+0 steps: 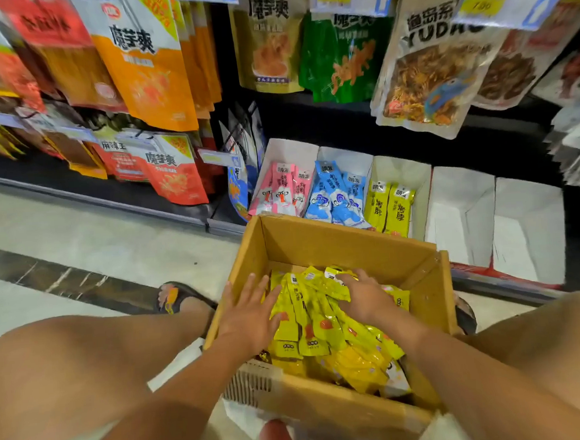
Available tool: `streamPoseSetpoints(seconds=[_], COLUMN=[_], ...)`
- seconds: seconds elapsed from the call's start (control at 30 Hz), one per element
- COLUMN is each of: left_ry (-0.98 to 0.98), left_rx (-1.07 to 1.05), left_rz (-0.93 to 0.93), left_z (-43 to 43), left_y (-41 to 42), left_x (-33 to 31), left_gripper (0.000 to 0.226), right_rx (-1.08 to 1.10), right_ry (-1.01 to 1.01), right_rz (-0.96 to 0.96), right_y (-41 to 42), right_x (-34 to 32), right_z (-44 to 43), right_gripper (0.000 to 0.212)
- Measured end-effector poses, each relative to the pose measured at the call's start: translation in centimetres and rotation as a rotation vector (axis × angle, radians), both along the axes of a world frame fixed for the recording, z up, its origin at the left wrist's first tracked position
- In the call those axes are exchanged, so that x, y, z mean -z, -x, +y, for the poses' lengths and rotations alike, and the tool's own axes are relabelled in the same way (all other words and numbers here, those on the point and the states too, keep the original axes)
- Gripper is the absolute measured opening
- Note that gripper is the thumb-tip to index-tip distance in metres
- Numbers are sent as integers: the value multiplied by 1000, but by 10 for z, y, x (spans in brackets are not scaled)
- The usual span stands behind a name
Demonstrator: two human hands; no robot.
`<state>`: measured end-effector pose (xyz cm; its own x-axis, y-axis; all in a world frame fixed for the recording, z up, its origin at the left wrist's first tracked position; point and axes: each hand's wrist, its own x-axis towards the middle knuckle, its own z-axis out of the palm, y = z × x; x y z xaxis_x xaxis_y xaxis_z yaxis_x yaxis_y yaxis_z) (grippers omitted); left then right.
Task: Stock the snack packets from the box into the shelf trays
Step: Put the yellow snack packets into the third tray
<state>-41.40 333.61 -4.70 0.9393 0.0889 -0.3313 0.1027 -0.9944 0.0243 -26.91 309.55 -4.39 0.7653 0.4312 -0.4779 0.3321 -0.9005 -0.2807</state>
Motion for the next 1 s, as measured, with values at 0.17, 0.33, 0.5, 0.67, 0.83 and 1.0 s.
streamPoseSetpoints(seconds=[0.17, 0.33, 0.5, 0.67, 0.83, 1.0], left_ry=[-39, -10, -8, -1, 7, 14], left_rx=[-18, -7, -16, -24, -32, -44], left_rz=[-78, -167, -222, -199, -215, -215], left_z=[30, 34, 33, 31, 34, 35], left_y=[42, 48, 48, 45, 49, 48], left_x=[33, 38, 41, 41, 45, 47], left_gripper=[62, 57, 56, 58, 58, 57], right_rx=[-132, -281, -224, -112, -160, -169], right_ry=[97, 185, 338, 366, 388, 373], right_rz=[92, 132, 66, 67, 24, -16], right_y=[25, 43, 51, 40, 41, 38], right_x=[36, 59, 73, 85, 101, 100], right_z=[14, 33, 45, 51, 58, 54], right_gripper=[72, 70, 40, 32, 27, 26])
